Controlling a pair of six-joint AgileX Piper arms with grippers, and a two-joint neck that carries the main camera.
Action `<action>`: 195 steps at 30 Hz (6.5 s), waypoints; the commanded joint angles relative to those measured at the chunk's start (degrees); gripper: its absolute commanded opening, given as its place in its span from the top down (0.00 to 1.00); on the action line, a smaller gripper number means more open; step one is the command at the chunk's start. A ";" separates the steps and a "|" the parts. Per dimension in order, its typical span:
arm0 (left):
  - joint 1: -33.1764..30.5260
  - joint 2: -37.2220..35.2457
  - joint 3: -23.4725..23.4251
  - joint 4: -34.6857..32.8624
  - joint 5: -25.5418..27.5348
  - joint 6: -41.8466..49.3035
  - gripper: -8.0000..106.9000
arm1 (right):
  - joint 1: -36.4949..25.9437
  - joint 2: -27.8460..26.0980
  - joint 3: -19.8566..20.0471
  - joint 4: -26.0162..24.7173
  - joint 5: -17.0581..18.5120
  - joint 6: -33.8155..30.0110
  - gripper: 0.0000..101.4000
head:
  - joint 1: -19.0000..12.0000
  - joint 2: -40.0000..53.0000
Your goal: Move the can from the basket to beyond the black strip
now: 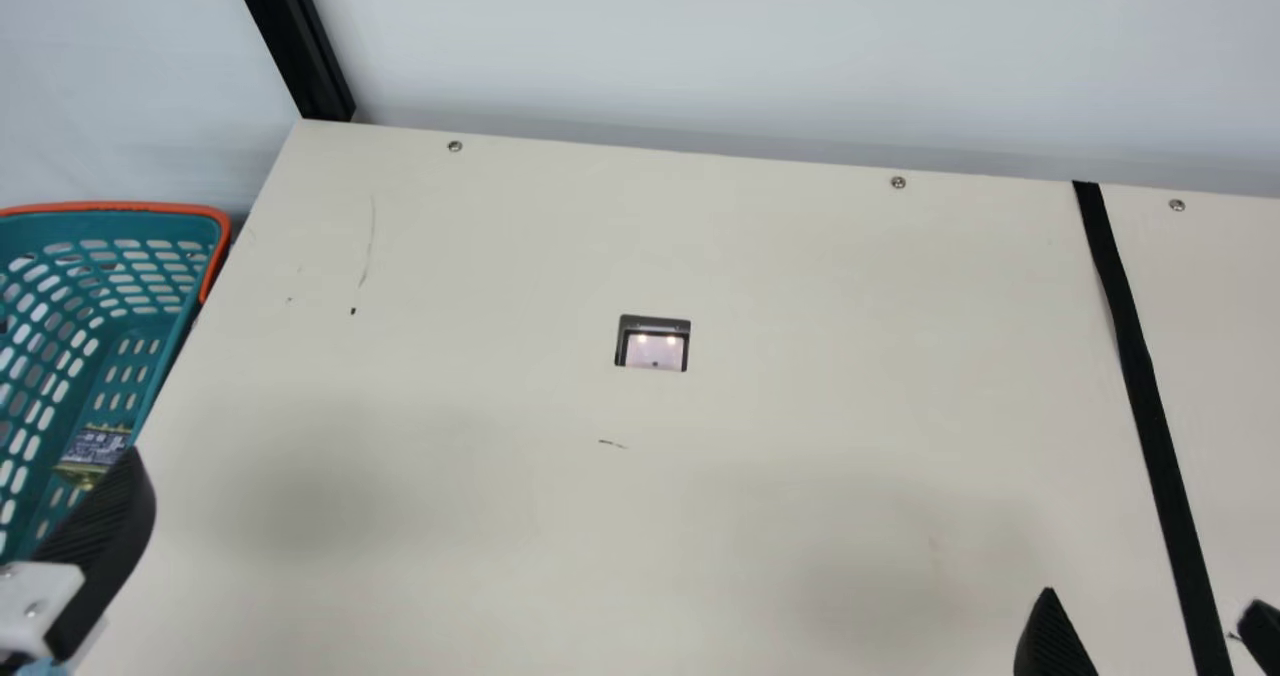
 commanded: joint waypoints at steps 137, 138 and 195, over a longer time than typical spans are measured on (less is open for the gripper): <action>33.16 103.47 -41.81 6.33 -10.31 -45.90 0.15 | 0.00 0.00 0.00 0.00 0.00 0.00 0.00 | -11.40 21.75; 33.37 104.37 -42.30 5.88 -10.28 -46.21 0.15 | 0.00 0.00 0.00 0.00 0.00 0.00 0.00 | -11.40 21.75; 36.54 129.82 -59.78 -0.82 -9.69 -27.37 0.15 | 0.00 0.00 0.00 0.00 0.00 0.00 0.00 | -11.40 21.75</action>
